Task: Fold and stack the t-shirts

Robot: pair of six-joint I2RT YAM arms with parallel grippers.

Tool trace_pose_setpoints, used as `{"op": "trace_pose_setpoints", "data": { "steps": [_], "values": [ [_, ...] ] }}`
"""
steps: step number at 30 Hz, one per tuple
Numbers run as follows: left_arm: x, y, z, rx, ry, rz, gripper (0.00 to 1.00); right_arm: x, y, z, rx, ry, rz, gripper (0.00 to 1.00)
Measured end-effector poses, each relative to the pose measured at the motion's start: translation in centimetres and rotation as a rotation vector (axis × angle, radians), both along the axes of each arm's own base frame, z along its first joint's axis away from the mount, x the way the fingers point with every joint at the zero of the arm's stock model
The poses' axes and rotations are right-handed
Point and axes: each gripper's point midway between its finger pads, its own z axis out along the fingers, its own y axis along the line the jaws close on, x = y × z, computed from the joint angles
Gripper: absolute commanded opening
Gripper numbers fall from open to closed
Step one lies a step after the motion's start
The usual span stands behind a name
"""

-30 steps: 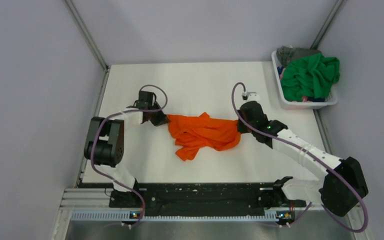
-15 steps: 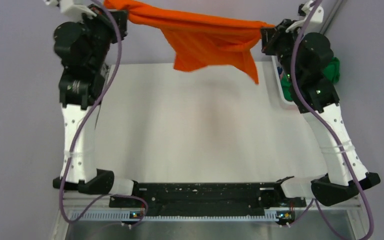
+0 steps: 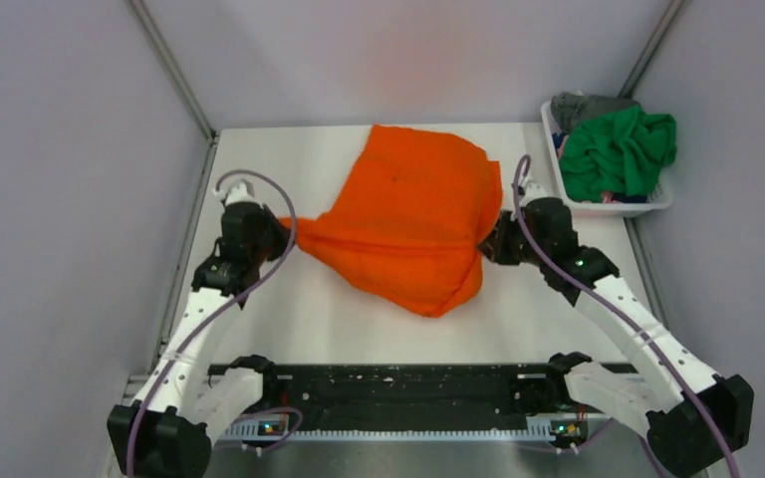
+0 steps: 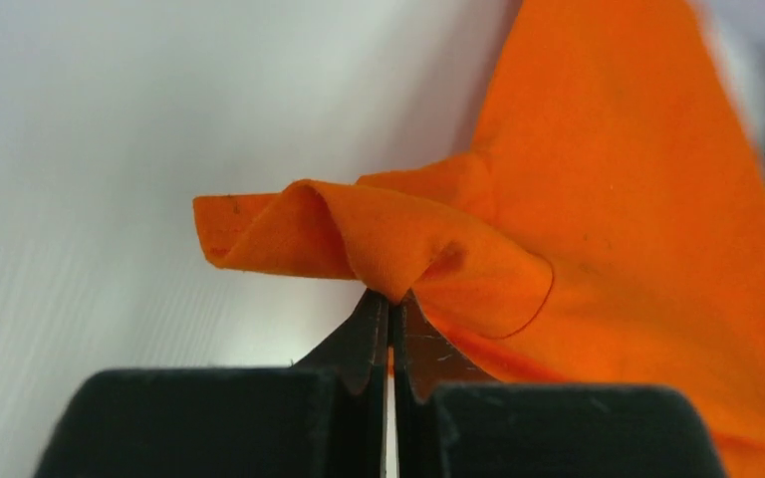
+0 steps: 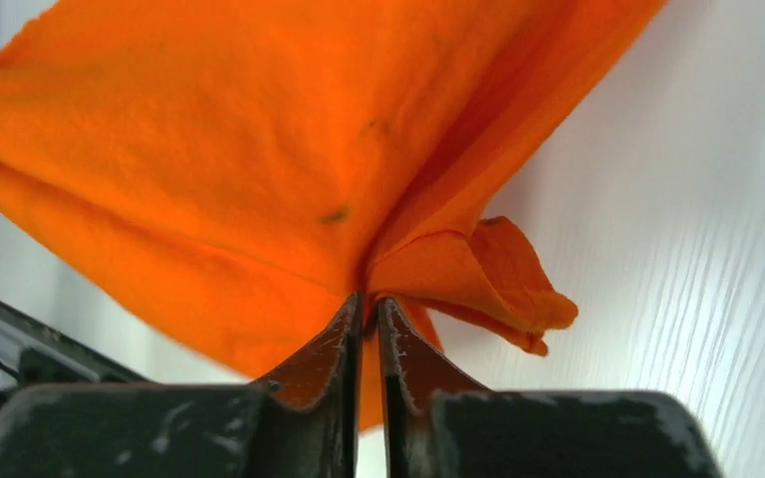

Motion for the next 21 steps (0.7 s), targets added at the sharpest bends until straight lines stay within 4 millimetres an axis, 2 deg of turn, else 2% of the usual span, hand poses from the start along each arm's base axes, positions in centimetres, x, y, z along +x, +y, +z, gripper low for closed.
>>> {"op": "trace_pose_setpoints", "data": {
  "steps": [2,3,4,5,6,9,13,16,19,21],
  "values": [
    [-3.2,0.4,-8.3,-0.012,0.196,0.029,0.37,-2.6,-0.1,-6.2,-0.021,0.182,0.020,0.38],
    [-4.4,0.6,-10.7,-0.008,0.258,0.037,0.49,-3.7,-0.3,-8.2,-0.031,0.248,0.021,0.48],
    [-6.0,0.9,-13.1,-0.011,0.329,0.059,0.67,-4.9,-0.6,-10.2,-0.045,0.319,0.023,0.56],
    [-7.0,1.2,-14.4,-0.010,0.371,0.074,0.93,-5.9,-0.9,-11.8,-0.060,0.374,0.022,0.65],
    [-7.8,1.5,-15.2,-0.010,0.408,0.099,0.98,-6.5,-1.2,-12.8,-0.071,0.415,0.016,0.72],
    [-8.1,2.2,-14.9,-0.011,0.409,0.148,0.99,-7.2,-1.7,-13.9,-0.093,0.462,-0.006,0.98],
    [-7.6,2.0,-12.9,-0.034,0.371,0.148,0.99,-6.3,-2.5,-13.2,-0.121,0.422,-0.047,0.99],
    [-7.1,0.5,-11.5,-0.090,0.342,0.087,0.99,-5.0,-2.4,-11.5,-0.118,0.364,-0.066,0.99],
    [-7.3,-1.6,-11.5,-0.163,0.346,0.003,0.99,-3.5,-1.9,-10.3,-0.097,0.307,-0.063,0.99],
    [-7.7,-3.0,-12.4,-0.205,0.368,-0.049,0.99,-2.4,-1.3,-10.2,-0.088,0.291,-0.057,0.99]
  ]
}}
